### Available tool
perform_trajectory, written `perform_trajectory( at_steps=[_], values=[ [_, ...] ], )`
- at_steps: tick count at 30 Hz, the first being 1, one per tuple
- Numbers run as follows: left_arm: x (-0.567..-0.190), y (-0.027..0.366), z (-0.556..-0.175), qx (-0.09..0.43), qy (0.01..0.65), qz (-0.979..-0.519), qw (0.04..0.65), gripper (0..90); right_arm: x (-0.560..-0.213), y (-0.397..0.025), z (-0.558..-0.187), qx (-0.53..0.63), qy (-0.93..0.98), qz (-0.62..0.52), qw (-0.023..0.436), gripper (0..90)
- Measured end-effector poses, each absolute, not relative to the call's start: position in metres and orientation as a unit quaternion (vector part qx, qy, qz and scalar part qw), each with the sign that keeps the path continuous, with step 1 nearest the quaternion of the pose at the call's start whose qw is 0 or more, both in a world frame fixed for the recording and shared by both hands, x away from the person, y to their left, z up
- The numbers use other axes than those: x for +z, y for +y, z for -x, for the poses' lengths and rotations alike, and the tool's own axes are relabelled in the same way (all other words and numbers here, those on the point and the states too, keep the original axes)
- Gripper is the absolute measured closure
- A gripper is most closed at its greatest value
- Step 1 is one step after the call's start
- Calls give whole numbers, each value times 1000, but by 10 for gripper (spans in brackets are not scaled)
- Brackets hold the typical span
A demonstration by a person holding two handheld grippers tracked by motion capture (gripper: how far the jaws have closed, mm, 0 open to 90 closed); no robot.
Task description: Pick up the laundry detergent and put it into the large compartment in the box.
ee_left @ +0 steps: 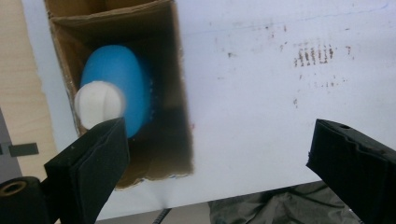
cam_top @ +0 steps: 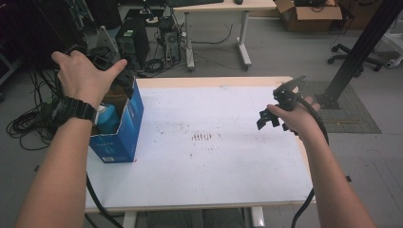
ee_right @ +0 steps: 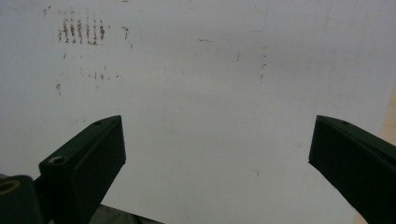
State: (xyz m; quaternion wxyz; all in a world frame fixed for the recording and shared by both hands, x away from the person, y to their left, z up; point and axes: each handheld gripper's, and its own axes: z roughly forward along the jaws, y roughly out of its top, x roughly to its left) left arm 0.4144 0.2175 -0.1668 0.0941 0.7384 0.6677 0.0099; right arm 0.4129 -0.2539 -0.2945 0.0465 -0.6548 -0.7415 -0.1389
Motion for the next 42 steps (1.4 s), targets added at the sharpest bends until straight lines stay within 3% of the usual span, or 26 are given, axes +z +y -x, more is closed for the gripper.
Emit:
perform_trajectory(
  at_steps=[24,42],
  values=[
    [-183,136,-418,2,611,-787,84,50,-294,-263,-409,-141,-738,658,47,37],
    [-201,111,-421,-10,593,-802,73,50,-297,-266,-407,-141,-737,659,49,37]
  ],
)
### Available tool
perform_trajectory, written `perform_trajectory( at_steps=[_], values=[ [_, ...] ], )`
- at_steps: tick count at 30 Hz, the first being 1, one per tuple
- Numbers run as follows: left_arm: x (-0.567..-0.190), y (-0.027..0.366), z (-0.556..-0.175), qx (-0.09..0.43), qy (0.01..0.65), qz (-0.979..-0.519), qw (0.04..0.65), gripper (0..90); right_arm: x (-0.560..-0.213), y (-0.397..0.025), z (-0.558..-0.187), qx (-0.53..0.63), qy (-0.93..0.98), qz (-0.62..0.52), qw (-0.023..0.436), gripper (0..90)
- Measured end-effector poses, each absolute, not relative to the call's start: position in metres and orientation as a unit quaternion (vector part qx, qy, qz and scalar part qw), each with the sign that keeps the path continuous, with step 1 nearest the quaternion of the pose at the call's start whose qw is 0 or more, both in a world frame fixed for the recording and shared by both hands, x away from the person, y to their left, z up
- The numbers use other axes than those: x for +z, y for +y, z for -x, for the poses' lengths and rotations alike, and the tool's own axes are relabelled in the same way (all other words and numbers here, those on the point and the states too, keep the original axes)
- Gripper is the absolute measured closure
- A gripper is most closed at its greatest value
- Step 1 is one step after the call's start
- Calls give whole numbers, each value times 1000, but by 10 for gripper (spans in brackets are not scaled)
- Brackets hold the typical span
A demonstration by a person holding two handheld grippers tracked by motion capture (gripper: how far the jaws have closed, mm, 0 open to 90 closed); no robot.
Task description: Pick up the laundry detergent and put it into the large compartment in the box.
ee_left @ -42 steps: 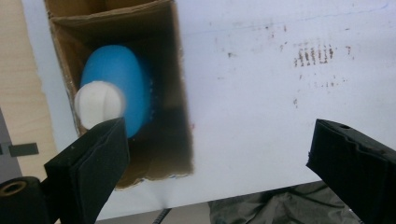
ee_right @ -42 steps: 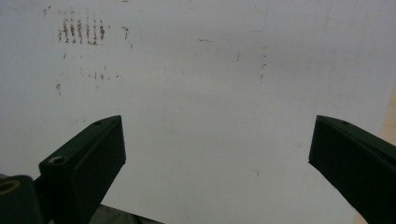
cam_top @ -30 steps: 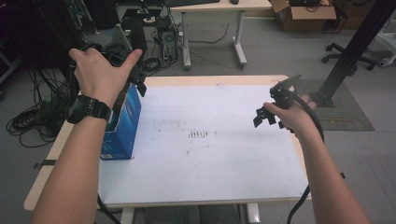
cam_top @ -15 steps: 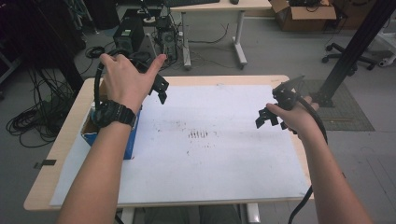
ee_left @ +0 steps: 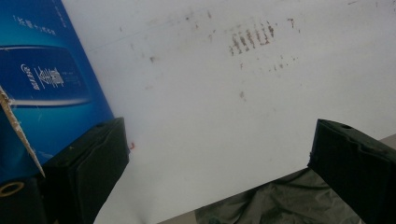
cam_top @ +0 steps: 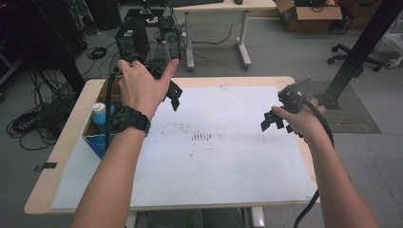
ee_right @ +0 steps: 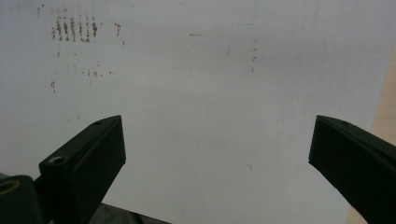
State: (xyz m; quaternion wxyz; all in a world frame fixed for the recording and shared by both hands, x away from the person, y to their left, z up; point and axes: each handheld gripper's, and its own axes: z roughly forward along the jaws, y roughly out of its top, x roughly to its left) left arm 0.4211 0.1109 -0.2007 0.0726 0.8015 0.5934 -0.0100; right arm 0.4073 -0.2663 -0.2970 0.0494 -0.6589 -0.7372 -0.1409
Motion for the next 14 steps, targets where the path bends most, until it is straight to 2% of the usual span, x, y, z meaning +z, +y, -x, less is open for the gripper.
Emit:
perform_trajectory(
  at_steps=[14],
  values=[
    [-204,108,-422,-11,593,-802,71,50,-297,-268,-407,-142,-737,659,48,37]
  ],
)
